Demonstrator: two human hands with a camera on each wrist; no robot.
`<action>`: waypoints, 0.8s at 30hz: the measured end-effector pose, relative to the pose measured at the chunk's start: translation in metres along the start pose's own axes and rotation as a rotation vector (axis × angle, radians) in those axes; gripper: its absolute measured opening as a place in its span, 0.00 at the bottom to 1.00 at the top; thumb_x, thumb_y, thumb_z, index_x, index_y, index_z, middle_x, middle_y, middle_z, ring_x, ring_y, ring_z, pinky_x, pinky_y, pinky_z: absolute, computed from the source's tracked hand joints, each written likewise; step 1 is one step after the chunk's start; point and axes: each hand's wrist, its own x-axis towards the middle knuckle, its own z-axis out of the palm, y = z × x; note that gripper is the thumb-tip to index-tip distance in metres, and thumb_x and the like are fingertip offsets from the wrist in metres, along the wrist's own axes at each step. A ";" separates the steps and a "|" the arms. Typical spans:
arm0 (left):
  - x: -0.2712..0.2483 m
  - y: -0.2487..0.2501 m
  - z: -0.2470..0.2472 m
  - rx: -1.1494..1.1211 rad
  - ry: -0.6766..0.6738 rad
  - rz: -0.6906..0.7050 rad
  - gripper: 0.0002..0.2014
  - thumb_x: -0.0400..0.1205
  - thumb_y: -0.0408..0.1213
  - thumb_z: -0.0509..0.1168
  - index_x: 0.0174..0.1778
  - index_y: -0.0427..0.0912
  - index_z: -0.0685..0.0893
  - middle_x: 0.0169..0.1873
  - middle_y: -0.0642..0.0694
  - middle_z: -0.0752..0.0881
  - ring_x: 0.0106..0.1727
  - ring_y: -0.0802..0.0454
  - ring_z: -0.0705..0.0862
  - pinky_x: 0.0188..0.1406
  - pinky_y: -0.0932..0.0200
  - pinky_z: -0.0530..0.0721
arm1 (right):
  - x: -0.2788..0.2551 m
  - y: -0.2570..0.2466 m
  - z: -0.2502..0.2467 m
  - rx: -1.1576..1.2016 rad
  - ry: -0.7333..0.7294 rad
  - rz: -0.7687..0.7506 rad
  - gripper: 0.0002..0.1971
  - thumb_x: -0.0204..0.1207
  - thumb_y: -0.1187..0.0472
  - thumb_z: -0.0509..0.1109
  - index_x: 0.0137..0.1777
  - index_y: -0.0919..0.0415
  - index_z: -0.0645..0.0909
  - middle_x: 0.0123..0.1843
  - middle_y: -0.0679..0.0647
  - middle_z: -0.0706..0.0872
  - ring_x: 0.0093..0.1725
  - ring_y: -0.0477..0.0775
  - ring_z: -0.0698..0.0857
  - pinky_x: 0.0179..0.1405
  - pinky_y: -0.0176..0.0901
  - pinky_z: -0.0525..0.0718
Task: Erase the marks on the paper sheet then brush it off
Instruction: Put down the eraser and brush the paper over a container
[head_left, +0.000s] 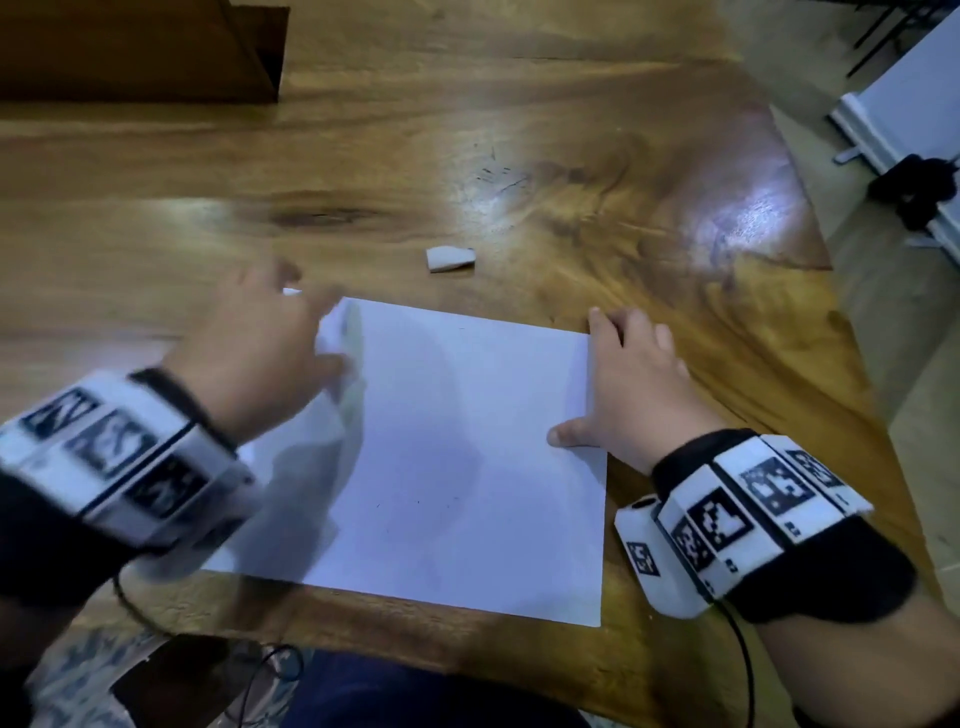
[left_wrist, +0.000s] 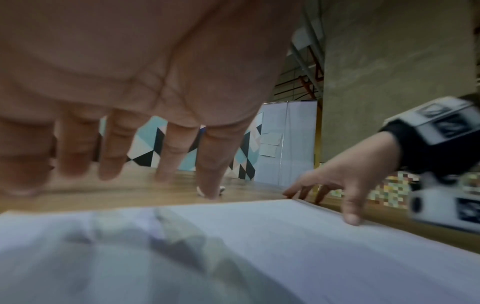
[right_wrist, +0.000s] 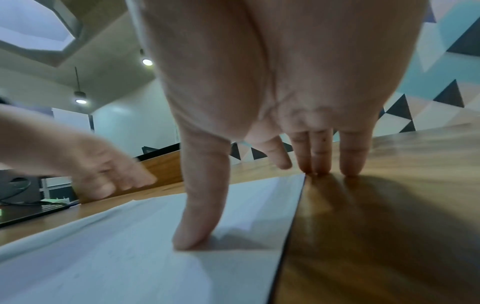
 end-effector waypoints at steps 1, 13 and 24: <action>-0.013 -0.004 0.006 0.017 -0.030 -0.060 0.33 0.67 0.42 0.74 0.68 0.42 0.72 0.66 0.24 0.71 0.65 0.28 0.69 0.66 0.40 0.67 | 0.001 -0.001 -0.001 -0.006 -0.005 0.007 0.55 0.60 0.43 0.82 0.81 0.60 0.52 0.73 0.55 0.60 0.73 0.56 0.59 0.71 0.47 0.64; -0.059 -0.017 0.042 0.030 0.016 -0.127 0.38 0.62 0.43 0.77 0.68 0.38 0.73 0.65 0.19 0.71 0.62 0.22 0.71 0.63 0.33 0.67 | -0.003 0.013 -0.003 0.555 0.021 0.123 0.31 0.64 0.60 0.83 0.62 0.59 0.69 0.55 0.53 0.81 0.53 0.55 0.80 0.45 0.48 0.79; -0.078 -0.011 0.041 -0.056 0.009 -0.153 0.36 0.65 0.46 0.75 0.69 0.44 0.72 0.66 0.28 0.72 0.63 0.27 0.70 0.65 0.37 0.67 | -0.011 0.036 0.016 1.019 -0.049 0.109 0.12 0.75 0.74 0.70 0.45 0.56 0.87 0.43 0.54 0.92 0.44 0.57 0.91 0.49 0.59 0.88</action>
